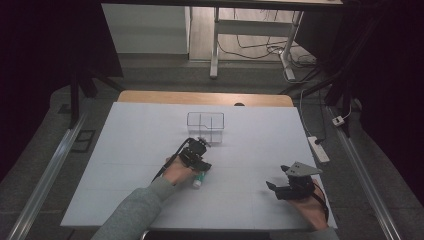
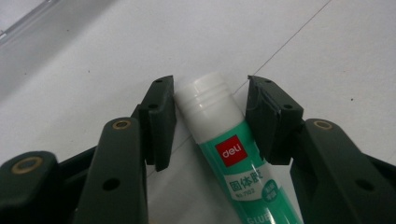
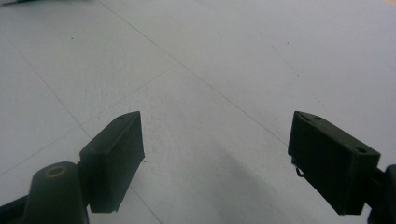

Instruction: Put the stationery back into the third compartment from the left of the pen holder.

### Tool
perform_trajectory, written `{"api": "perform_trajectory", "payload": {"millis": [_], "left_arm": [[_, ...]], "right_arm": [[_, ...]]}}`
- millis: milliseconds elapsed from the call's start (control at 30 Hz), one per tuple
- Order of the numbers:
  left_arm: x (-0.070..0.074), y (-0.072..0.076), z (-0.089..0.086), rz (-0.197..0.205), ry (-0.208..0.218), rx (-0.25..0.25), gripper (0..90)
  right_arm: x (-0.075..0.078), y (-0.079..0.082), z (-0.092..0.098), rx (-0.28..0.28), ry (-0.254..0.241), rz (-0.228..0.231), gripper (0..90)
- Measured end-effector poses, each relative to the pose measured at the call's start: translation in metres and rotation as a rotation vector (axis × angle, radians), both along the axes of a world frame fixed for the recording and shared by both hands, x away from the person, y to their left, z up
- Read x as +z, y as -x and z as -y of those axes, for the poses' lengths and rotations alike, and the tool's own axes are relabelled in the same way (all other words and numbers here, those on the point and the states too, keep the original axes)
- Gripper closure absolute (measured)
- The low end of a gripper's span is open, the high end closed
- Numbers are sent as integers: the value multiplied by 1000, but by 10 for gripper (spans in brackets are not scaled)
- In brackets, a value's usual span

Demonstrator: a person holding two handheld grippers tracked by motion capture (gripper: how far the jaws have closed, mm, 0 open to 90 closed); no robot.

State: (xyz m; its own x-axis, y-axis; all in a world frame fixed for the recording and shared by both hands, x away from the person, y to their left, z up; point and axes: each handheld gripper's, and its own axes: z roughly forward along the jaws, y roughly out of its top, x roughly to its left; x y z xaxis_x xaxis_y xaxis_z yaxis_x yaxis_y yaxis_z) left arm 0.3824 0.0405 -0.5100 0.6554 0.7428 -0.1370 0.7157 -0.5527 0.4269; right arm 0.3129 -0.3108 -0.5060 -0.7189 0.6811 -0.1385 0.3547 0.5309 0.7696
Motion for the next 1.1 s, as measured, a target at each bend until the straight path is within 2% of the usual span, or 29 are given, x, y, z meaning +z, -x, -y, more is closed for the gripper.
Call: {"api": "perform_trajectory", "payload": {"millis": [167,300,633,933,1100], "left_arm": [[1,1,0,-11,1,6,572],[2,4,2,-2,-21,-20,595],[2,4,-2,-9,-6,-57,633],[12,7,-15,24,52,-75,646],[22,12,-24,69,85,-85,646]], "right_arm": [[1,0,0,-5,3,2,182],[1,0,0,-2,4,7,184],[1,0,0,-7,4,8,186],[0,-1,0,-11,11,7,187],[0,-1,1,-13,11,7,187]]}}
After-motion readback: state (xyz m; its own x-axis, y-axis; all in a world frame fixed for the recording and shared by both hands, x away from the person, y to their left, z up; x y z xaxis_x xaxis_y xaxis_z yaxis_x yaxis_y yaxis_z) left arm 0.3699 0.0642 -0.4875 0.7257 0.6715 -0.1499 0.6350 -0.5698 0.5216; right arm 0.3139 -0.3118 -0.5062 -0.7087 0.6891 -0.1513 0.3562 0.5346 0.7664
